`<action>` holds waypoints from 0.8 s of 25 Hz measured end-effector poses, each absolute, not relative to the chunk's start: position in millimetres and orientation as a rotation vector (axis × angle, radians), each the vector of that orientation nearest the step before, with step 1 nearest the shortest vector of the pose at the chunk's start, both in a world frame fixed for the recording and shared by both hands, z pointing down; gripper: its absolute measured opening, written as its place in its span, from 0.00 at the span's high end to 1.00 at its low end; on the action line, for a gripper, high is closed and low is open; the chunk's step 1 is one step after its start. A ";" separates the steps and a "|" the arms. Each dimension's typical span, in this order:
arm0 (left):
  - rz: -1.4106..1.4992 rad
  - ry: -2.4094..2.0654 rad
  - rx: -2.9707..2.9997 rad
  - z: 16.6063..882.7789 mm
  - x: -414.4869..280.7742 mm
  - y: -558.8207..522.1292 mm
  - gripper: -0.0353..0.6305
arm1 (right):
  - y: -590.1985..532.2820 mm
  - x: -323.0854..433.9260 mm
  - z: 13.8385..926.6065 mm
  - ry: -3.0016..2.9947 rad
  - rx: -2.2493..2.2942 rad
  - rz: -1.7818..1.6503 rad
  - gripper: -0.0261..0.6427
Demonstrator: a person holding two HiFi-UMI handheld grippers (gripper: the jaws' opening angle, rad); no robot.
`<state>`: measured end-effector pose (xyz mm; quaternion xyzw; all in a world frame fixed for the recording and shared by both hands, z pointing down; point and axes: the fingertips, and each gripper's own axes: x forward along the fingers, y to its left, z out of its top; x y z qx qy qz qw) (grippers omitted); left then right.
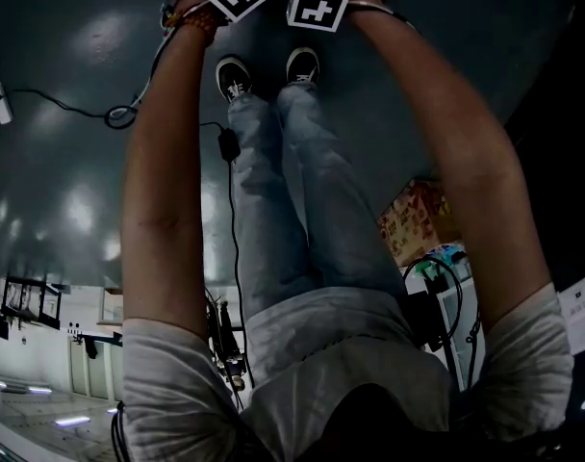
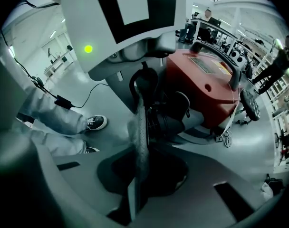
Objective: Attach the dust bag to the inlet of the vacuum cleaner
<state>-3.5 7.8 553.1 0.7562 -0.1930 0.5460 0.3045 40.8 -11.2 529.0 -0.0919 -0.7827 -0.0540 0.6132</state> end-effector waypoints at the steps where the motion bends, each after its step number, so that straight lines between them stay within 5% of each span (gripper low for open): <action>1: 1.442 -0.516 1.995 553.3 -3.7 9.4 0.90 | -12.8 39.4 528.9 -1.805 -0.214 -0.131 0.91; 20: 1.346 -0.667 1.932 531.9 -13.8 18.2 0.84 | -15.8 44.0 521.2 -1.870 -0.122 -0.004 0.88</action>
